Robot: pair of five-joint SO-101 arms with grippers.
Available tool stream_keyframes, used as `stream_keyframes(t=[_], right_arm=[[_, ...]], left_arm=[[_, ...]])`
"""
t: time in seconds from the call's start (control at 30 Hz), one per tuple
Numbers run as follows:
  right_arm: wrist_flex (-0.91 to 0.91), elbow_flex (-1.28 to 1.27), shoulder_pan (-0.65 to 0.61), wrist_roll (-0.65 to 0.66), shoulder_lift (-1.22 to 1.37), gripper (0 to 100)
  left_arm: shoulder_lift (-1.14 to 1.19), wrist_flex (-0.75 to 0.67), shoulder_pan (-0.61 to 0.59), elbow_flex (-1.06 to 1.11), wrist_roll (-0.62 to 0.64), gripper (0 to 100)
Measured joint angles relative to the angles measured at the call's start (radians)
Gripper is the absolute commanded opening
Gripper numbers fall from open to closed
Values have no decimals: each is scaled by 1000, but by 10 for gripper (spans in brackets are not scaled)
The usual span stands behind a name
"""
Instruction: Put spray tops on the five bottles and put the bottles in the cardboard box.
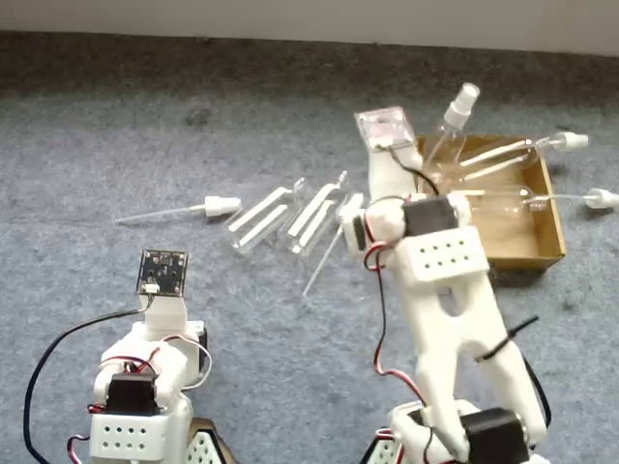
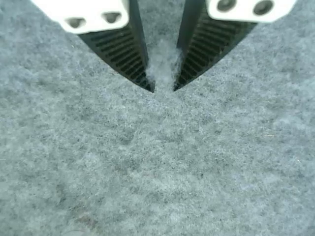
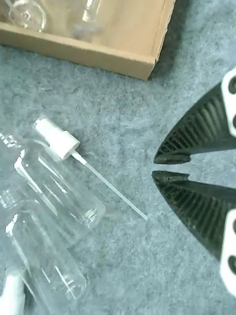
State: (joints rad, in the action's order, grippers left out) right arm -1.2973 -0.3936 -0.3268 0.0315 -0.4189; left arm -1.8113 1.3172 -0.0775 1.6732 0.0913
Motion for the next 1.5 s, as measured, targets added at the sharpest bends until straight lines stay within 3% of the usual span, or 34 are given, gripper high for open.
stream_keyframes(t=[0.33,0.6,0.87,1.03,1.27,1.5], right_arm=[[0,324,-29,-25,423,10],[-140,637,-29,-199,684,21],[-391,1180,-38,-269,1020,326],[-443,1471,-35,-359,1175,330],[-448,1534,-37,-381,1237,330],[-448,1534,-37,-493,1238,328]], left_arm=[[0,0,0,0,0,5],[0,0,0,0,0,5],[0,0,0,0,0,5],[0,0,0,0,0,5],[0,0,0,0,0,5],[0,0,0,0,0,5]])
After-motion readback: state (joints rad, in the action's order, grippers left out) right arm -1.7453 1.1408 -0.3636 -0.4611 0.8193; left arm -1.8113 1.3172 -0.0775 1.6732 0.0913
